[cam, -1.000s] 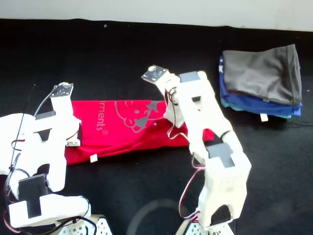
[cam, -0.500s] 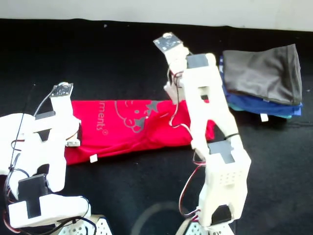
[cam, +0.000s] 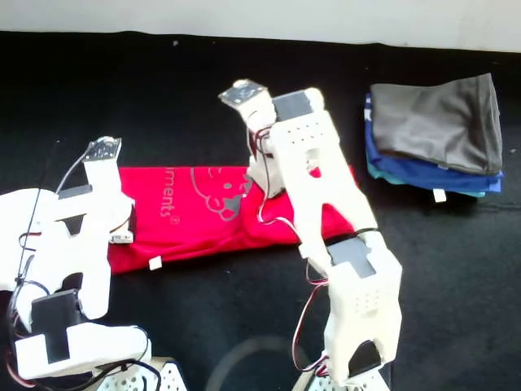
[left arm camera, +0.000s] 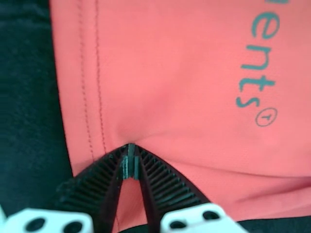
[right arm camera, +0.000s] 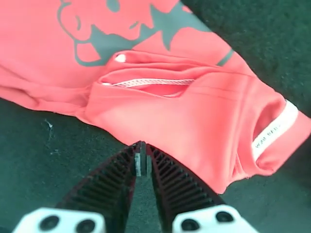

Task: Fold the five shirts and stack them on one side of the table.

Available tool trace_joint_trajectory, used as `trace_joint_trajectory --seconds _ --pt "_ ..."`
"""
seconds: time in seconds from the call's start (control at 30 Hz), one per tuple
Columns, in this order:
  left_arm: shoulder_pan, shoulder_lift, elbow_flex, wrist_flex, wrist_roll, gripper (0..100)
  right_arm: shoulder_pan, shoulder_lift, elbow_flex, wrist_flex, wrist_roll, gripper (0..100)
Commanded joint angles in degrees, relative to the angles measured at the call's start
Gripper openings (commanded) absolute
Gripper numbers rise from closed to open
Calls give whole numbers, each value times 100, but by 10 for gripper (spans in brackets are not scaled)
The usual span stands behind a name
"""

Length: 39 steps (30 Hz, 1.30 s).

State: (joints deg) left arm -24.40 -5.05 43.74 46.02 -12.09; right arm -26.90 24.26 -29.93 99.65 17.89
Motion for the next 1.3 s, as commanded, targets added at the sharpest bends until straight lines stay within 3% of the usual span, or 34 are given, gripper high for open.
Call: trace_joint_trajectory --seconds 0.0,0.13,0.33,0.67,0.83,1.27 --pt "-163 -655 -488 607 88 10 92 -840 110 92 -132 6" --pt "-286 -1174 -989 1099 290 46 101 -1481 963 57 -123 6" --pt "-532 -602 -1464 1081 308 242 101 -2448 2554 40 79 6" --pt "-655 1596 -2791 1160 299 231 145 -5051 4532 84 580 6" --pt "-602 2132 -2853 1125 281 231 725 -5684 5156 40 589 6" --pt "585 2422 -3029 2066 316 230 1754 -6404 5174 40 589 6"
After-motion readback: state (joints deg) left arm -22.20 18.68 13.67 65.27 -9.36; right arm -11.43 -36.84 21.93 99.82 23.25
